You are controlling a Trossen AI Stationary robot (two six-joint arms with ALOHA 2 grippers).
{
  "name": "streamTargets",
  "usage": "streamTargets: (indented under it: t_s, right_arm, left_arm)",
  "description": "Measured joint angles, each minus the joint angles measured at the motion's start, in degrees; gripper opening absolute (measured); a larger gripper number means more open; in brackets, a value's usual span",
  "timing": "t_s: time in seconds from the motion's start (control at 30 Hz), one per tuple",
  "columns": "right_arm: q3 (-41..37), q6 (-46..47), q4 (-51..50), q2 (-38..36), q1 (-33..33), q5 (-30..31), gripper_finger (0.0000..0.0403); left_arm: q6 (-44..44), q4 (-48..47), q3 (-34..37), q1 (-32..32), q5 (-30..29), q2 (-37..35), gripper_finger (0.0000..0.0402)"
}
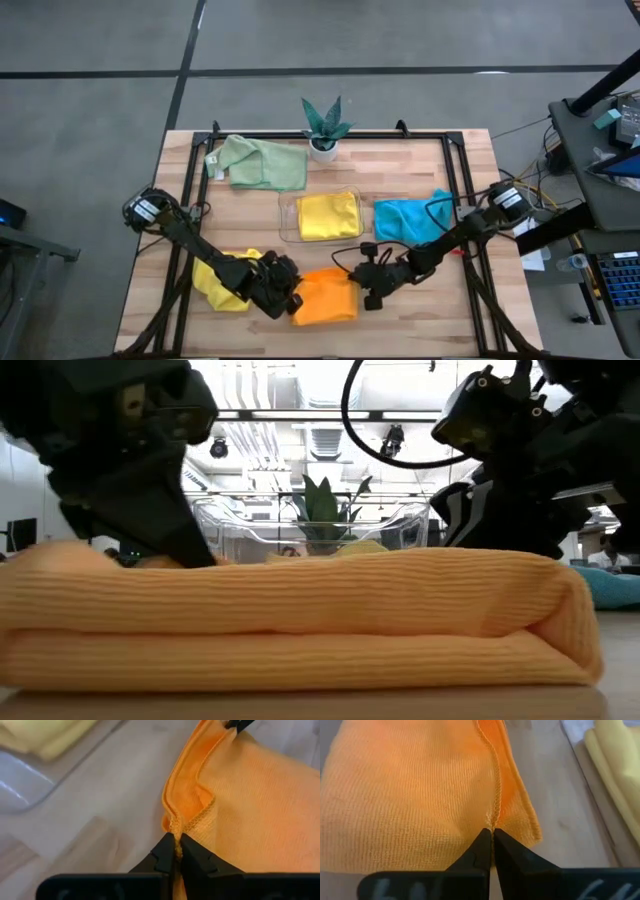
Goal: Fold microfiber towels
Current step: Fold the orange microfiber towel
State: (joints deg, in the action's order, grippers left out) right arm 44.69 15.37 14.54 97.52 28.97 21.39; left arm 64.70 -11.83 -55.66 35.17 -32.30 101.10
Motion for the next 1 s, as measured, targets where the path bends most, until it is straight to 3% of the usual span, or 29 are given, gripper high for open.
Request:
streamTargets:
  t_s: [0.33,0.8,1.0]
  right_arm:
    - [0.00,0.59,-6.87,-3.26,3.38,7.12,0.0009]
    - [0.00,3.42,-13.68,-4.07,3.68,7.38,0.0009]
    - [0.00,3.76,-14.06,-4.09,3.68,7.36,0.0037]
  left_arm:
    - [-0.55,0.39,0.49,-0.35,-2.66,0.00,0.0038]
    - [-1.11,3.63,0.63,-2.57,-6.07,0.00,0.0045]
    - [-2.13,4.04,0.52,-2.59,-6.06,0.00,0.0087]
